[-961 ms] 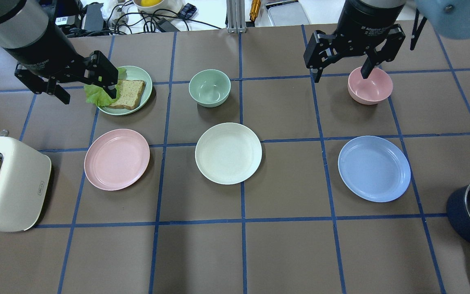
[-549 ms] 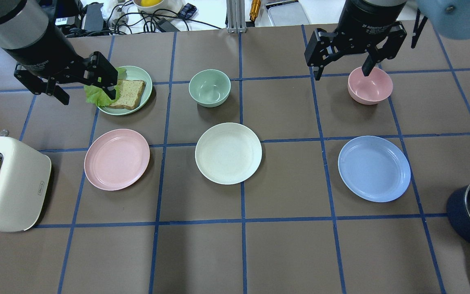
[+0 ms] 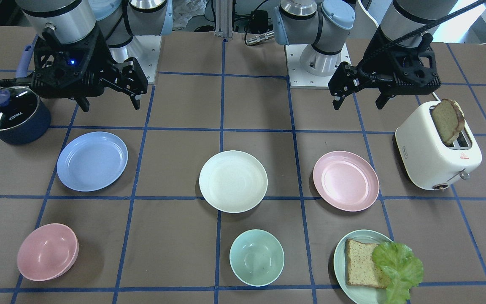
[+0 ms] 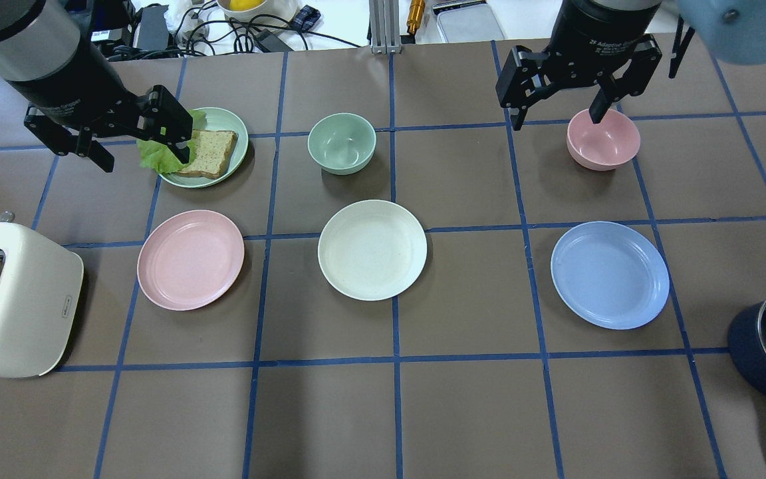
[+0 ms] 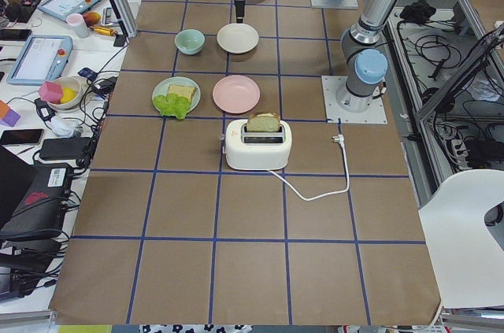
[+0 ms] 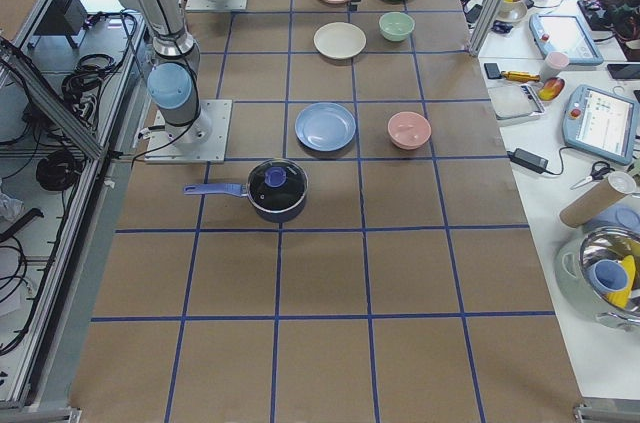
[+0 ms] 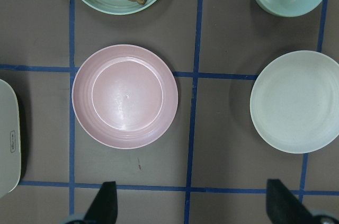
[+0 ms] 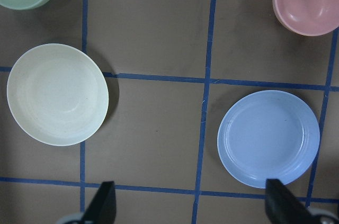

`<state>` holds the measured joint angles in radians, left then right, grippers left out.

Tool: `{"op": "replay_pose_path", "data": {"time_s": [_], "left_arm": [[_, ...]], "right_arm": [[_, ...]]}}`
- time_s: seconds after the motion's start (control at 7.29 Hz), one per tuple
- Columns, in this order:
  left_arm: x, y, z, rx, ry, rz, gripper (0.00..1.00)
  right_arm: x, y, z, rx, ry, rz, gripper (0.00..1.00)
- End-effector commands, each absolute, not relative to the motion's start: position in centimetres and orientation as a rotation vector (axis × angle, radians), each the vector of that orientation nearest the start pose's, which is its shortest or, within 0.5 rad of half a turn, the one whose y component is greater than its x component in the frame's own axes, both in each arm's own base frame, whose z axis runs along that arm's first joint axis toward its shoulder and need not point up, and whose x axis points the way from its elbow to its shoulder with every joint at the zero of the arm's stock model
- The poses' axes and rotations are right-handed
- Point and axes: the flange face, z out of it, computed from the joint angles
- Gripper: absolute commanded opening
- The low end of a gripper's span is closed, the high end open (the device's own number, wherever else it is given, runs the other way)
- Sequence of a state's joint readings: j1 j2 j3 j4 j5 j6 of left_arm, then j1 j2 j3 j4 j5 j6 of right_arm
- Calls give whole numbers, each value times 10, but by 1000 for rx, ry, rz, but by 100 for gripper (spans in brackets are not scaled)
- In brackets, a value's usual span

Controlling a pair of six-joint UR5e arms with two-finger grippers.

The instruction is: Stack three plates with pink and blue

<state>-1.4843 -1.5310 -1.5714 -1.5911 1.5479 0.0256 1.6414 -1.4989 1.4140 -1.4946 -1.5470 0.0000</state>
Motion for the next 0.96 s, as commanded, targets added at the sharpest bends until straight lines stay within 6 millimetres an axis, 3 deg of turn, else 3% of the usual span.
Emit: {"op": "replay_pose_path", "data": {"time_s": [0.0,0.14,0.41,0.69,0.82], "left_arm": [[-83,-486,505,-130,3153,-26,100],[-72,-491,495,-170,3165,6,100],[-63,-499,443,-199,3169,151,100],[-71,-516,366,-156,3174,154,100],[-80,-513,326,-115,3174,164,100]], "right_arm": [[172,-511,523,-113,3116,-18,100],[172,-511,521,-113,3115,-13,100],[172,-514,516,-108,3117,6,100],[172,-512,518,-112,3117,4,100],[172,-512,517,-112,3118,11,100]]}}
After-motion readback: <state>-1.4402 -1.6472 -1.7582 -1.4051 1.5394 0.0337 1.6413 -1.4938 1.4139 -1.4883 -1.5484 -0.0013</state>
